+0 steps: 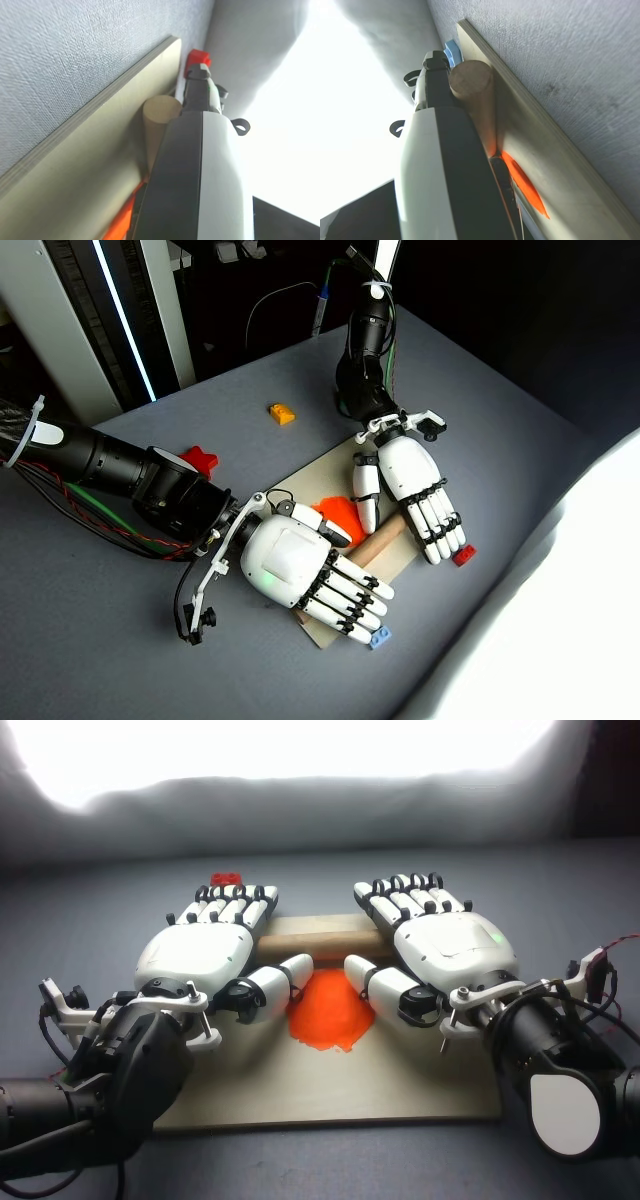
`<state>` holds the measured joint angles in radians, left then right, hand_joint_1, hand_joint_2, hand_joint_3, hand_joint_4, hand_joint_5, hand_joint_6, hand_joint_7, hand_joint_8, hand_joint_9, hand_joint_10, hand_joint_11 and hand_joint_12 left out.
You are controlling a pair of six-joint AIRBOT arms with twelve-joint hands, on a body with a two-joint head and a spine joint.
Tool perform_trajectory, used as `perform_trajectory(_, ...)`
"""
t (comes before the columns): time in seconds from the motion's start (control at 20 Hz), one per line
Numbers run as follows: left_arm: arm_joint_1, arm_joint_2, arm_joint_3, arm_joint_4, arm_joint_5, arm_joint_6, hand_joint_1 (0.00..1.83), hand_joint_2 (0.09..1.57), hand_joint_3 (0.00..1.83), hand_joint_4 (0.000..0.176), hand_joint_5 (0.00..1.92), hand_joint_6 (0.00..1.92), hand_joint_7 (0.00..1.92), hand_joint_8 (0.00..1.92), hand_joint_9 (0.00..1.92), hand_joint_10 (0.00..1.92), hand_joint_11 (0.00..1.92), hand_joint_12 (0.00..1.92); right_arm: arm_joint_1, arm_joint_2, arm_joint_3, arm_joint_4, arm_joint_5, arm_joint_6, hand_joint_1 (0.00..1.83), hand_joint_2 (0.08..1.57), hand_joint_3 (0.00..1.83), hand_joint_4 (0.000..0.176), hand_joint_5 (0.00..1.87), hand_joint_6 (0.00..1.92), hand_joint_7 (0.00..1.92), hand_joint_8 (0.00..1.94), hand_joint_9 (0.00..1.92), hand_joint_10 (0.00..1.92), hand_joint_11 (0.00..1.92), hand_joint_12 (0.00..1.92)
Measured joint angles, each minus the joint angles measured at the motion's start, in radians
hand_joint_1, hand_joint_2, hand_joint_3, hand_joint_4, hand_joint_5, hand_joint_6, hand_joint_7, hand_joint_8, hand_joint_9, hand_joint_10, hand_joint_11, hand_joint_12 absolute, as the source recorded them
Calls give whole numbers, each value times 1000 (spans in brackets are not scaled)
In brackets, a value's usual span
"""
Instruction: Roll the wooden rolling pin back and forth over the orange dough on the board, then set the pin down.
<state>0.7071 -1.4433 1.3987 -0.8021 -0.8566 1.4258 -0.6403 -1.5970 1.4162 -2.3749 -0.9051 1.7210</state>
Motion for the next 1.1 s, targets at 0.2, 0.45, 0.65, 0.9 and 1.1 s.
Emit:
perform_trajectory(0.2,0,5,-7,-3,2,2,0,1441,2,0,0,0,0,0,0,0,0,0,0,0,-2,-2,0,0,0,1510,0,0,80,13,63,10,29,11,0,0)
perform_trajectory(0.45,0,12,-18,-2,6,3,0,1435,0,0,0,0,0,0,0,0,0,0,-4,0,-2,-7,-3,4,0,1507,0,0,71,6,63,6,21,6,0,0)
perform_trajectory(0.65,0,13,-18,-2,9,2,0,1438,0,0,0,0,0,0,0,0,0,0,-7,6,-2,-11,0,8,0,1510,0,0,72,5,60,4,15,2,0,0)
perform_trajectory(0.9,-18,22,-22,-12,38,2,0,1434,0,0,0,0,0,0,0,0,0,0,-7,9,-2,-2,0,14,0,1514,2,0,83,9,76,10,32,12,0,0)
perform_trajectory(1.1,-26,35,-42,-12,59,2,0,1435,0,0,0,0,0,0,0,0,0,0,-14,14,-4,-12,0,24,0,1512,1,0,80,7,78,8,34,11,0,0)
